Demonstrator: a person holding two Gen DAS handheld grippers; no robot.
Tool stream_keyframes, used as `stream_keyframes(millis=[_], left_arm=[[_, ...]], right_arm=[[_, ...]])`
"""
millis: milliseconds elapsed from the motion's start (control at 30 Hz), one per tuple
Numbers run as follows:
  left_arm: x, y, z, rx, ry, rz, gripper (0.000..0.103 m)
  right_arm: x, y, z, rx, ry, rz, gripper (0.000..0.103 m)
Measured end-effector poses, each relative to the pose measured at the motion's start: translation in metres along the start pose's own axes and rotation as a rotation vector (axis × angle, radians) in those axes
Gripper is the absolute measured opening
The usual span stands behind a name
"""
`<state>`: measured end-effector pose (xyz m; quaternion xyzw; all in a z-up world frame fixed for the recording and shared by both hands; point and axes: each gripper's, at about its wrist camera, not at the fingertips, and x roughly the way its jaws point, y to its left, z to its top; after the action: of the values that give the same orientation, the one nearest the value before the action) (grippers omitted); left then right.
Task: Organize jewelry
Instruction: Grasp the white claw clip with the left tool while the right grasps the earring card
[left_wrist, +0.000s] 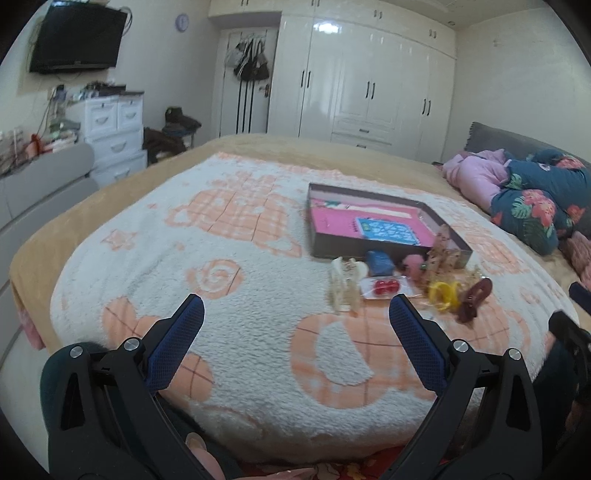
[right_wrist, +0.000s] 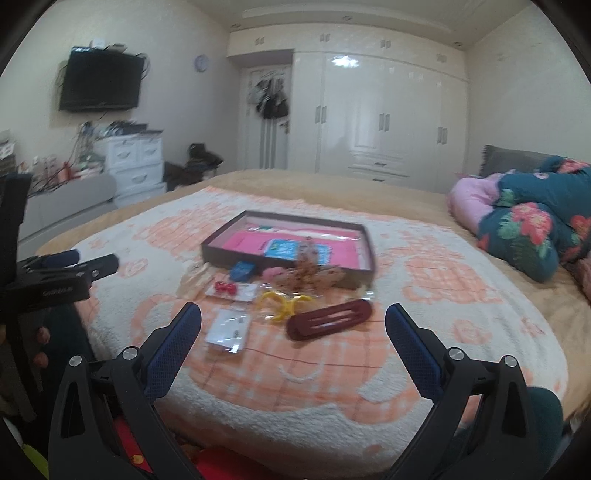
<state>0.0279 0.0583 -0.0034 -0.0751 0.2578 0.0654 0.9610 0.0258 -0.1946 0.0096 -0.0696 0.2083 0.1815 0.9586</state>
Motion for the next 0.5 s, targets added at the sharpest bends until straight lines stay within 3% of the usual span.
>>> stream_keyframes(millis=[300,500], left_arm=[[0.036,0.010,0.012,0.031,0.089,0.017,0.092],[0.063,0.005,0.021,0.053,0.139,-0.024,0.092]], right_arm=[[0.054,0.028,-0.005,-0.029,0.168,0.127,0.097],[0.081,0.032,-0.008,-0.026,0.236,0.159,0.096]])
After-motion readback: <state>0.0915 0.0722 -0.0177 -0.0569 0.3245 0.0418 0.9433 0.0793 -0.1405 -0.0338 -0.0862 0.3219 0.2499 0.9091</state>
